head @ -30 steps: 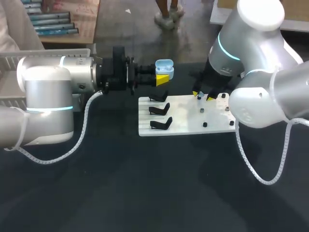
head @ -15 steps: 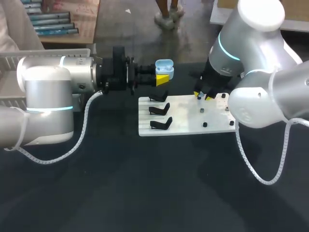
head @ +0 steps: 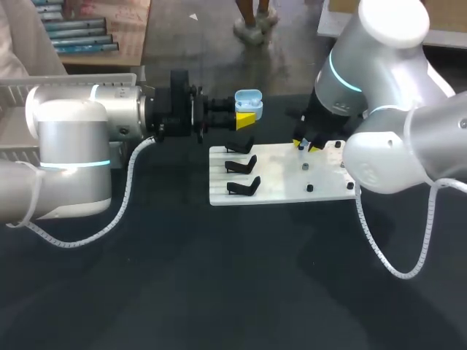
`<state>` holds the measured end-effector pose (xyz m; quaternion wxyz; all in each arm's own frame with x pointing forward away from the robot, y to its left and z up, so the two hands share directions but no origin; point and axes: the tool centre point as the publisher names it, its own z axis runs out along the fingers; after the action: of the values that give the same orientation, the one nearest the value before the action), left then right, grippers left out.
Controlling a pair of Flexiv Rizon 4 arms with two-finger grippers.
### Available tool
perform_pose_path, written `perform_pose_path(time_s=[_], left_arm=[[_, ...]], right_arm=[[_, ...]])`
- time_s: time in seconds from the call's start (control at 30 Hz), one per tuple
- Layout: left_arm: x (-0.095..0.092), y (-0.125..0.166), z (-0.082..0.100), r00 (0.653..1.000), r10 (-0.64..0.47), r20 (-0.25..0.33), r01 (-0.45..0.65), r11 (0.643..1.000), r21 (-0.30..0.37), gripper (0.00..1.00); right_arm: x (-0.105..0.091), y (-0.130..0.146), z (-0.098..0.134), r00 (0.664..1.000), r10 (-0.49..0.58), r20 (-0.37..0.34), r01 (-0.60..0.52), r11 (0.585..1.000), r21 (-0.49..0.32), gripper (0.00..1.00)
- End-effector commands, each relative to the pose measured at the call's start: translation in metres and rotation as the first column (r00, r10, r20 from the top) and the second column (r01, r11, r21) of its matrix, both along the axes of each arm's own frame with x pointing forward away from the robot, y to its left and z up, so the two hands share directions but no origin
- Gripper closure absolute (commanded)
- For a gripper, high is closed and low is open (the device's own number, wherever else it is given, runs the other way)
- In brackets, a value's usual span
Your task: Pick up each earbud case from the left stands, insert the matching earbuds, close the lid, and place the case in the box.
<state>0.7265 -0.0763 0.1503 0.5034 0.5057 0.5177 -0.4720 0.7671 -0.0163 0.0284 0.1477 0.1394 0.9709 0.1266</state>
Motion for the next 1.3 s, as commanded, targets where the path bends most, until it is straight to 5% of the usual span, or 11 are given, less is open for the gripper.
perform_pose_path(time_s=[0.03, 0.27, 0.87, 1.3], left_arm=[[-0.002, 0.0, -0.001, 1.0, 0.008, 0.005, -0.008, 1.0, -0.005, 1.0], [-0.002, 0.0, -0.001, 1.0, 0.008, 0.005, -0.008, 1.0, -0.005, 1.0], [-0.002, 0.0, -0.001, 1.0, 0.008, 0.005, -0.008, 1.0, -0.005, 1.0], [-0.002, 0.0, -0.001, 1.0, 0.008, 0.005, -0.008, 1.0, -0.005, 1.0]], right_arm=[[0.003, 0.001, -0.001, 1.0, 0.001, -0.004, -0.001, 1.0, 0.0, 0.77], [0.002, 0.0, -0.002, 1.0, 0.001, -0.005, -0.001, 1.0, -0.003, 1.0], [-0.009, -0.003, 0.022, 1.0, 0.01, 0.005, -0.01, 1.0, 0.0, 1.0], [-0.04, 0.001, 0.066, 0.983, 0.184, -0.024, -0.184, 0.983, -0.023, 1.0]])
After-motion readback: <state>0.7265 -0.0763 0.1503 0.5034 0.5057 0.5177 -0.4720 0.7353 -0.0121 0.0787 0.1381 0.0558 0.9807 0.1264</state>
